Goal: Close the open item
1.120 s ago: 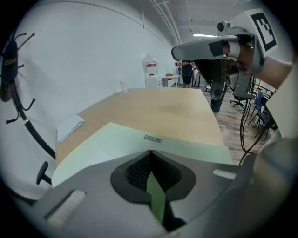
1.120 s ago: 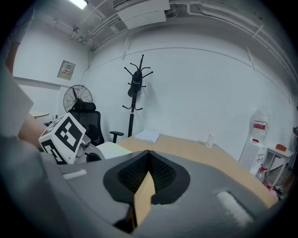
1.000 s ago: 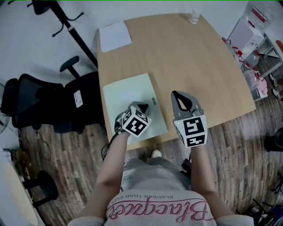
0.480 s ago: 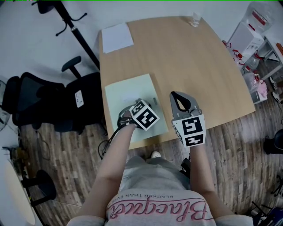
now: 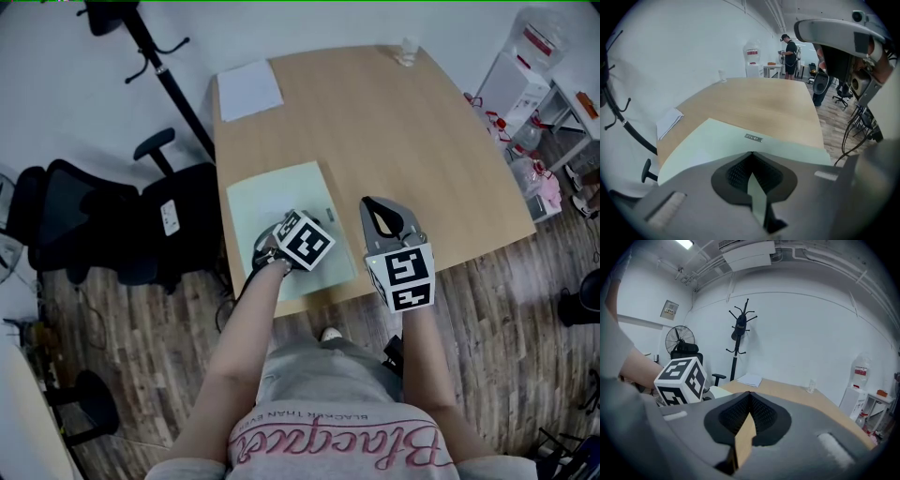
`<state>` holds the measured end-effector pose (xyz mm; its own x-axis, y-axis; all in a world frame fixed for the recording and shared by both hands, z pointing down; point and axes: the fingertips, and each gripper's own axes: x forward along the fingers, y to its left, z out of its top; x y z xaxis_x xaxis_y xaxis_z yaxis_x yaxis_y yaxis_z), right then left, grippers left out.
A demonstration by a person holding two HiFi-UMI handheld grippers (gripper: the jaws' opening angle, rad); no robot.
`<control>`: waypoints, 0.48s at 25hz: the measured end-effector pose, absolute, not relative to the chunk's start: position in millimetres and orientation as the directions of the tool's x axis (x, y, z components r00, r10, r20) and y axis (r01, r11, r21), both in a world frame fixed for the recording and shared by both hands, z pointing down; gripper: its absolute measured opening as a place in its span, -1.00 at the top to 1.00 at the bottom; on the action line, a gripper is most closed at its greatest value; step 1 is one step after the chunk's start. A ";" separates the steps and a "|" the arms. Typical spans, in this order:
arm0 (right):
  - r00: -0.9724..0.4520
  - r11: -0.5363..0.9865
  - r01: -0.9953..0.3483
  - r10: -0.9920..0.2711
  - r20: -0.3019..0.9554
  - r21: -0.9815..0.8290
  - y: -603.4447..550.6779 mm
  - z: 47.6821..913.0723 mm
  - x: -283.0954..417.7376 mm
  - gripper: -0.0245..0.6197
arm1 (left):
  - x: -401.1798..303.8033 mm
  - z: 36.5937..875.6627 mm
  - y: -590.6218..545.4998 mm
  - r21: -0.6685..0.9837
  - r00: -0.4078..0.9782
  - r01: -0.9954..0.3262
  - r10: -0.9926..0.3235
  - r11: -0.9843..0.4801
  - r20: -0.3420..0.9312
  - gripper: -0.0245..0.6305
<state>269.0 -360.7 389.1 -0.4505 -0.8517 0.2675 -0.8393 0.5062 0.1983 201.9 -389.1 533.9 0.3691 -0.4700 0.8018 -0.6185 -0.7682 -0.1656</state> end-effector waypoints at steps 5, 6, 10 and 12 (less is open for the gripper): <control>-0.437 0.487 -0.849 -0.865 0.247 0.205 -355.3 378.9 267.7 0.91 | 181.9 522.2 -381.2 -0.119 0.373 -0.674 -0.476 -0.729 0.796 0.86; -0.432 0.481 -0.852 -0.869 0.241 0.206 -355.2 376.3 267.7 0.91 | 180.5 513.9 -383.1 -0.124 0.390 -0.676 -0.495 -0.726 0.776 0.86; -0.420 0.460 -0.865 -0.882 0.215 0.198 -357.0 362.2 264.4 0.91 | 162.8 494.2 -385.3 -0.117 0.412 -0.708 -0.542 -0.697 0.732 0.86; -0.417 0.454 -0.869 -0.886 0.204 0.195 -357.2 354.4 259.8 0.91 | 152.2 484.4 -385.2 -0.115 0.419 -0.725 -0.568 -0.679 0.708 0.86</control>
<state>259.8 -357.2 354.4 -0.4166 -0.8858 0.2044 -0.8694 0.4540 0.1953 152.2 -385.2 484.4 0.4195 -0.5676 0.7084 -0.7247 -0.6794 -0.1153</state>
